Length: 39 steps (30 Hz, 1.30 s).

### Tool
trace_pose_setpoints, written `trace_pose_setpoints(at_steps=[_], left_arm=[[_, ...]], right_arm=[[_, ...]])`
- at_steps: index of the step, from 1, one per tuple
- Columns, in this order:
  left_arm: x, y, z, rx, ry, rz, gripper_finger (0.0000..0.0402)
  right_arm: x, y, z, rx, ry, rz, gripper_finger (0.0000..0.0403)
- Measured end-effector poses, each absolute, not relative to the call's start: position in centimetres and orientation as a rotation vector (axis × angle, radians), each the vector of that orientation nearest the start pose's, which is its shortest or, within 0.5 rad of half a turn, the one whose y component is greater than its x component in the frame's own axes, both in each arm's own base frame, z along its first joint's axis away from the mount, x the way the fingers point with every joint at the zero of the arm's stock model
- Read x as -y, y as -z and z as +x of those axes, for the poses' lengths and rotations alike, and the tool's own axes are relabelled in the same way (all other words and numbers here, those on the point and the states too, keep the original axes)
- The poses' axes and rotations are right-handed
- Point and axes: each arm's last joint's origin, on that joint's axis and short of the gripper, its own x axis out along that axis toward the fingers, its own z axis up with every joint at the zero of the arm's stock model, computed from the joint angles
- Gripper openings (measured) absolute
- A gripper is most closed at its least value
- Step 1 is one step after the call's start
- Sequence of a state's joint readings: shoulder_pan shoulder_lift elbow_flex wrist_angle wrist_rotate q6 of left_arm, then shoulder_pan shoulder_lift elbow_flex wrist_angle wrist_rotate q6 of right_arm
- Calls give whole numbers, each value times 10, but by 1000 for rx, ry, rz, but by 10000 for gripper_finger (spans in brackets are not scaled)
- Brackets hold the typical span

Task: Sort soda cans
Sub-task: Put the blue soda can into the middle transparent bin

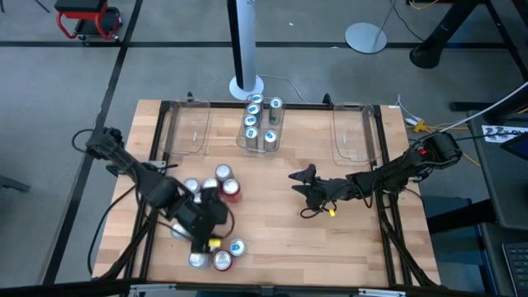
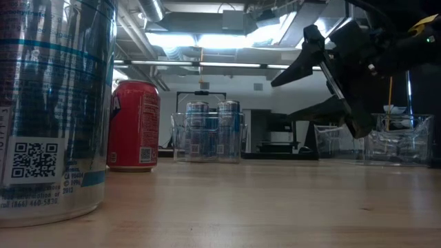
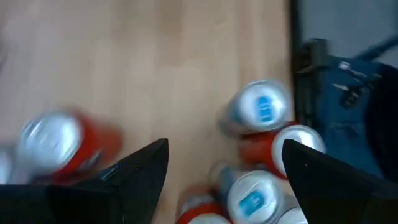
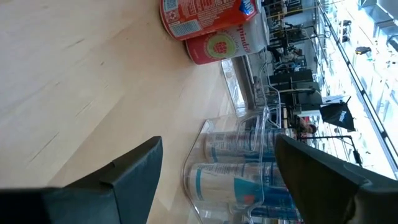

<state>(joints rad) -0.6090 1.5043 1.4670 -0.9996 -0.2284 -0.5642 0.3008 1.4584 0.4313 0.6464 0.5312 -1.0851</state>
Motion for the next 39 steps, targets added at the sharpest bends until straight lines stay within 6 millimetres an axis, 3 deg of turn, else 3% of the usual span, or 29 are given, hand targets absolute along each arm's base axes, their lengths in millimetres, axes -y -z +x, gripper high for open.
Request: trace_pose_setpoints(at_steps=[5,10,18,26,32,39], left_arm=[[193,-318,261,-956,156,23,301],[205,-297,276,-983,142,33,301],[199,-279,292,-1058,99,-41,301],[203,-279,293,-1054,166,-52,301],[202,-262,293,-1056,160,-49,301],[202,-255,294,-1031,170,-61,301]], right_arm=[[-61,-153,248,-441,18,-1222,310],[-61,-153,248,-439,19,-1221,310],[-61,-154,248,-437,22,-1221,310],[-61,-153,248,-439,23,-1223,310],[-61,-153,248,-440,25,-1223,310],[-61,-154,248,-450,46,-1226,310]])
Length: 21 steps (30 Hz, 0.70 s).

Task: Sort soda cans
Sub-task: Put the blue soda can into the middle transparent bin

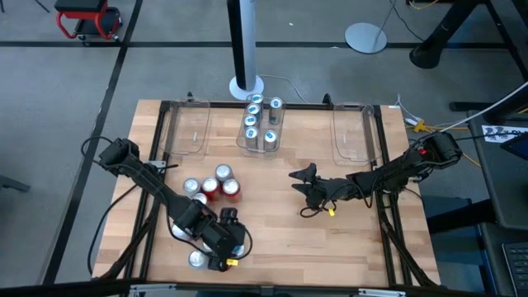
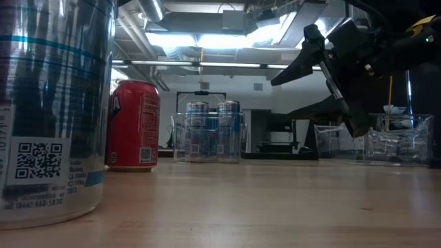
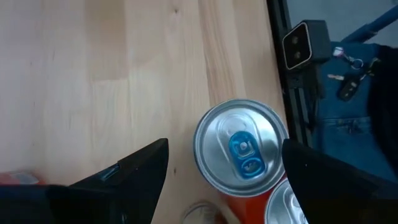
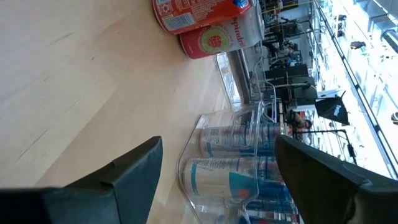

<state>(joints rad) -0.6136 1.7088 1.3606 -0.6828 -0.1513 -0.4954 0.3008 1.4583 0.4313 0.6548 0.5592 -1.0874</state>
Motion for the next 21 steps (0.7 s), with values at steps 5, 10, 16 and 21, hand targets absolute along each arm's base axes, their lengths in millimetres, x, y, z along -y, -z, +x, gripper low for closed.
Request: trace_pose_setpoints(at_steps=[5,10,16,21], left_arm=[[201,-253,295,-1013,190,-37,301],[192,-252,300,-1013,144,-18,301],[181,-252,307,-1004,127,10,301],[174,-253,311,-1000,119,23,301]], right_arm=[[-61,-154,248,-451,46,-1226,310],[-61,-154,248,-452,47,-1226,310],[-61,-153,247,-452,46,-1225,310],[-61,-153,247,-455,43,-1227,310]])
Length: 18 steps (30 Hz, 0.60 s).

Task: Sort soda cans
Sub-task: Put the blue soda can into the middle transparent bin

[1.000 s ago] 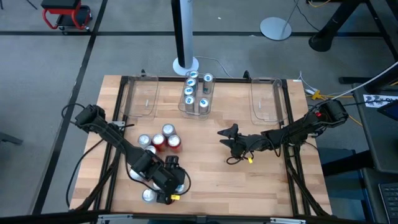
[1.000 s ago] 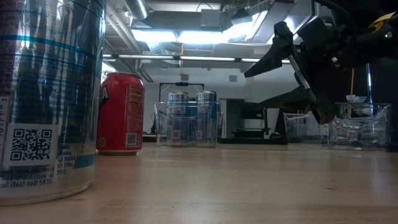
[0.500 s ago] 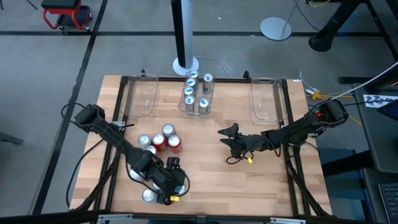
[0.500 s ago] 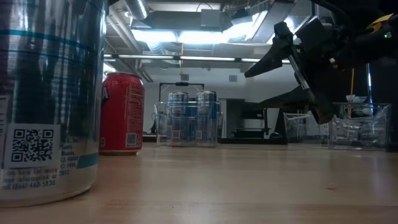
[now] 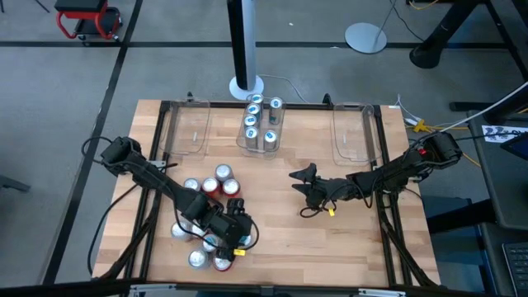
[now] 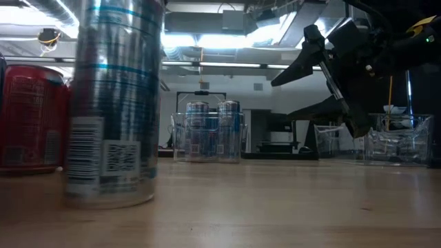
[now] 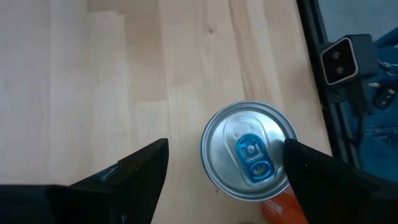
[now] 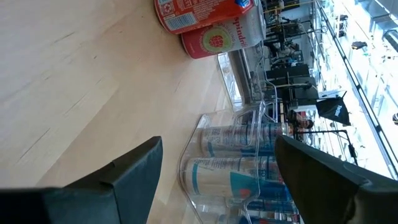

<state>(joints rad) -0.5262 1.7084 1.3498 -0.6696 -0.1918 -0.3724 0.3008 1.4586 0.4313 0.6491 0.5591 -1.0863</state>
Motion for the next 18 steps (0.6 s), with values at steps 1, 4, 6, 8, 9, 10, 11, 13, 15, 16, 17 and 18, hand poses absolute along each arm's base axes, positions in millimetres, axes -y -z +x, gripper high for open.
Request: trace_pose_setpoints(at_steps=[1,4,6,8,9,10,11,13,15,16,17,18], left_arm=[[173,-254,312,-1005,116,21,301],[174,-263,312,-1018,111,18,301],[176,-272,312,-1015,116,15,301],[179,-278,310,-1007,123,12,301],[180,-278,309,-1007,129,14,301],[182,-278,308,-1009,135,19,301],[185,-277,307,-1011,142,24,301],[187,-274,304,-1016,151,34,301],[188,-268,303,-1021,146,40,301],[187,-265,302,-1023,136,48,301],[187,-263,302,-1019,126,54,301],[186,-262,303,-1012,115,59,301]], right_arm=[[-61,-153,247,-455,43,-1227,310],[-61,-153,247,-455,42,-1227,310],[-61,-153,247,-455,42,-1227,310],[-61,-153,247,-455,41,-1227,310],[-61,-153,247,-455,41,-1227,310],[-61,-153,247,-455,42,-1227,310],[-61,-153,247,-455,41,-1227,310],[-61,-153,247,-455,42,-1227,310],[-61,-153,247,-455,41,-1227,310],[-61,-153,247,-455,41,-1227,310],[-61,-153,247,-455,41,-1227,310],[-61,-153,247,-455,41,-1227,310]])
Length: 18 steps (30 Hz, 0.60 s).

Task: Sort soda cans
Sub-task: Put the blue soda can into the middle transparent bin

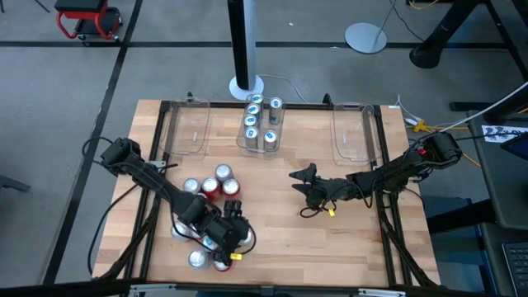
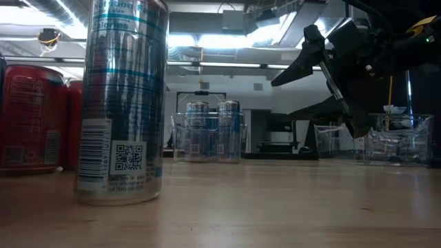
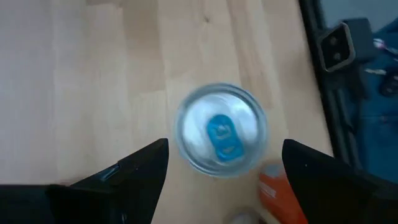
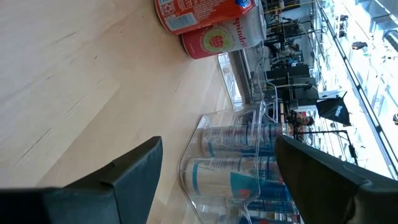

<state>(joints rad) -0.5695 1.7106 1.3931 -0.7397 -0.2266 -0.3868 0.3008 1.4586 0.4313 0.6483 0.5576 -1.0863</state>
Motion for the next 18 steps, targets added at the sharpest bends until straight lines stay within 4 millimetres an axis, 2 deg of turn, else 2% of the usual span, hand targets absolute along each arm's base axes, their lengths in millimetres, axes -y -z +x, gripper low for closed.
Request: trace_pose_setpoints(at_steps=[18], left_arm=[[182,-238,312,-918,140,51,301]], right_arm=[[-61,-153,247,-454,43,-1220,310]])
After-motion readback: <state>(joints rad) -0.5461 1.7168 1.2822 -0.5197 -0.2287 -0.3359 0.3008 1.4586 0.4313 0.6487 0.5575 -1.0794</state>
